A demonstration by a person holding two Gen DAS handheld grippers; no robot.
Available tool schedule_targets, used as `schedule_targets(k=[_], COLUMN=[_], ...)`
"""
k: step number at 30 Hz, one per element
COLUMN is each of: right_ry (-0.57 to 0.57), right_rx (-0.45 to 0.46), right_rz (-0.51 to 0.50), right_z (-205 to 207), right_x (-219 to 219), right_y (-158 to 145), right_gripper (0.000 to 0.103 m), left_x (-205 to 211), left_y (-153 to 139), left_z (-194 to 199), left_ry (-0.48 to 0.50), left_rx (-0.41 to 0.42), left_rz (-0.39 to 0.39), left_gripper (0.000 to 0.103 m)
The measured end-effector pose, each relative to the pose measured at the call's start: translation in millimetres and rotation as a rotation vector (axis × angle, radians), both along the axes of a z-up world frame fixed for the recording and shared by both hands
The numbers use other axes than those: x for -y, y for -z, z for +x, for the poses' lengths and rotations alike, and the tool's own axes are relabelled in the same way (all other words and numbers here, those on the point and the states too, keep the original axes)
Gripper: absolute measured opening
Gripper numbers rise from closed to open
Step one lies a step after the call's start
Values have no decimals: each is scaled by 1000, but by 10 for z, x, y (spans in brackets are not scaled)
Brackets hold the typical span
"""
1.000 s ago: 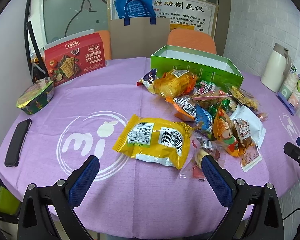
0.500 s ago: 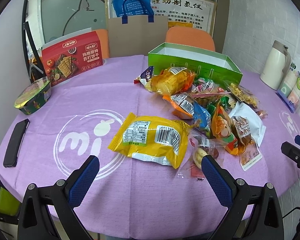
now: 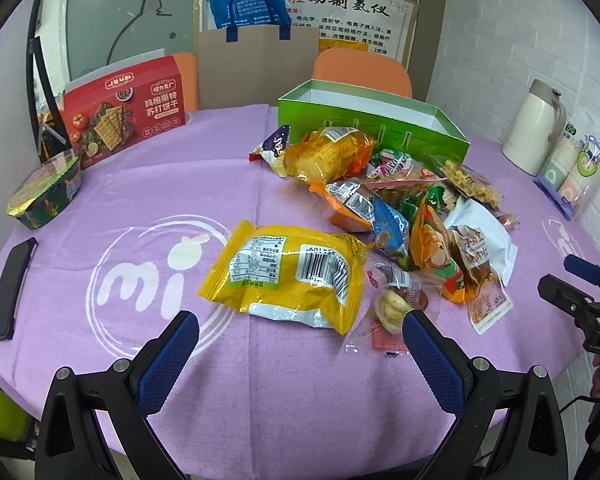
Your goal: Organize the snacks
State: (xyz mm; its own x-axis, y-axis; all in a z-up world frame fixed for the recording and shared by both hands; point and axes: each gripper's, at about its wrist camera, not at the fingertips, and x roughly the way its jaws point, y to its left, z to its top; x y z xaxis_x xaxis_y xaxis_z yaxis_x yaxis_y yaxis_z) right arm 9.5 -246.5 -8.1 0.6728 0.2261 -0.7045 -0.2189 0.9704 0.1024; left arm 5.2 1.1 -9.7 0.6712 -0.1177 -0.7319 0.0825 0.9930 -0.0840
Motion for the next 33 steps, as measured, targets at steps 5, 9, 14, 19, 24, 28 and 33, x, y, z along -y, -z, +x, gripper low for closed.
schedule_targets(k=[5,9,14,19,24,28,33], right_ry=[-72,-164,-247,-269,-280,-268,-267], right_rx=[51,48,-12,-41,-94,-86,-98], right_rz=[71,26,63,48,55,44,35], right_z=[71,99,147,197,309,369,328], right_x=[-59,-210,-273,-352,-447,-493,-464], right_y=[10,24,95,125,218,212,193], right_gripper=[103,103,103,102,84,79,69], left_x=[81,255,458,430,425,378,329], left_y=[28,86,272,269,257,278,187], left_z=[-29,-31,87,252,431,574,506], left_ry=[99,222,276,253,262,239,244], left_rx=[-16,-44,-100,-113,-108,-129,-88], left_rz=[-60,-133,-144,-169,-150,-188,-217], left_gripper=[103,84,61,61,48,41,47])
